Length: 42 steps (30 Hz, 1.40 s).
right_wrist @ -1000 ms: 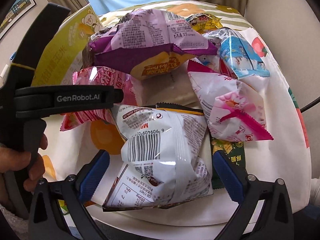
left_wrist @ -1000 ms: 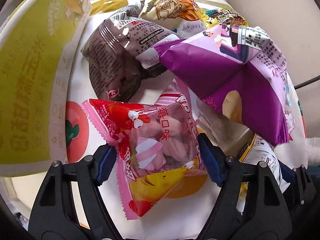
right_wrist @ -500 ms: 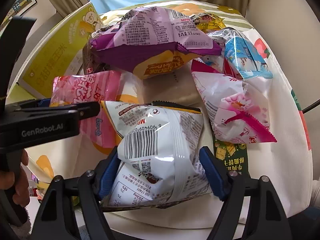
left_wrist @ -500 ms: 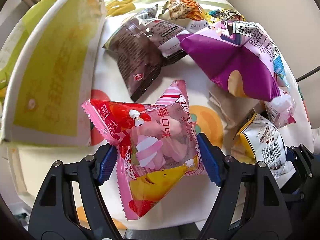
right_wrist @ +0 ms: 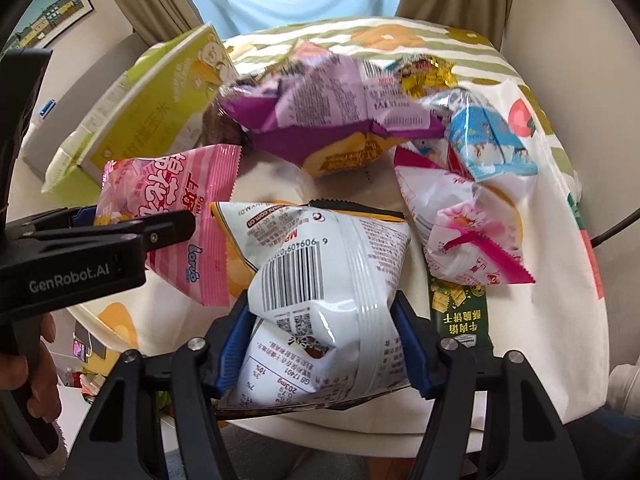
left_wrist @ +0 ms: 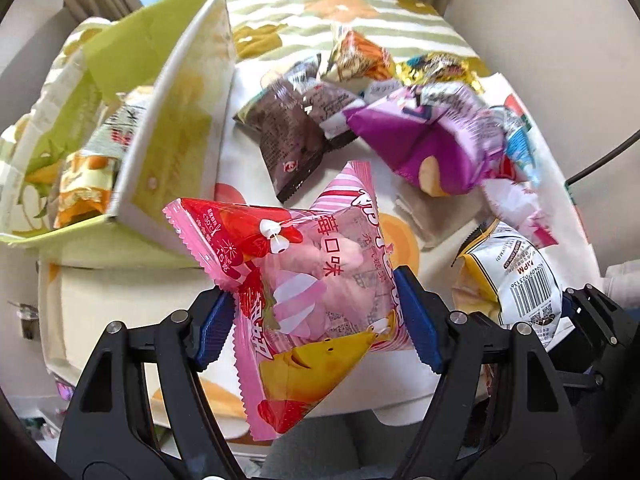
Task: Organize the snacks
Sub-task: 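Drop the pink bag into the box with the left gripper while the right drops the white bag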
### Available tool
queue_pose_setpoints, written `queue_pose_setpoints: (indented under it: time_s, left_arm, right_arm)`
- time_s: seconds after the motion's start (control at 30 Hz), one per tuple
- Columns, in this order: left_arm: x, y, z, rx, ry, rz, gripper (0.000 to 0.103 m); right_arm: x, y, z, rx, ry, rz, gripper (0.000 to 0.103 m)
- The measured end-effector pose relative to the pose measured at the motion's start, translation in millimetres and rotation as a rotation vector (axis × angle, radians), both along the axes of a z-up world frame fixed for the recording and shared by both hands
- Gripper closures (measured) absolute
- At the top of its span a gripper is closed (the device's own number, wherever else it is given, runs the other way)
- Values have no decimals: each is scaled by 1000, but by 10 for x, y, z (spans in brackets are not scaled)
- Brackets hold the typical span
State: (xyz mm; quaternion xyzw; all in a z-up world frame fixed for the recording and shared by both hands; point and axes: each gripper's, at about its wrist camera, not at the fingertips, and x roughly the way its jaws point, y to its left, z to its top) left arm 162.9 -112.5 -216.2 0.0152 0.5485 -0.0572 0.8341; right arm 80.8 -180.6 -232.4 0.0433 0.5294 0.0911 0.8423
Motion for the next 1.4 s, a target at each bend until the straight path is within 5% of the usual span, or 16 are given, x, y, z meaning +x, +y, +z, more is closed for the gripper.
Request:
queue_pose_setpoints:
  time_s: [0.43,0.77,1.1,1.4]
  left_arm:
    - [-347,172,862,-52,-191,81,31]
    - [-244,766,1387,-88,-299,193,31]
    - [358,1703,1591,-67,-324,253,31]
    - [1259,2482,1345,-76,-238,236,31]
  right_arm:
    - [-93,-19,682,14,-134,59,42]
    - [239,320,1321,7,-283,159,42]
    - [938,1090,1599,40,-341,242,42]
    - [1718,1905,1509,57,-302,238,42]
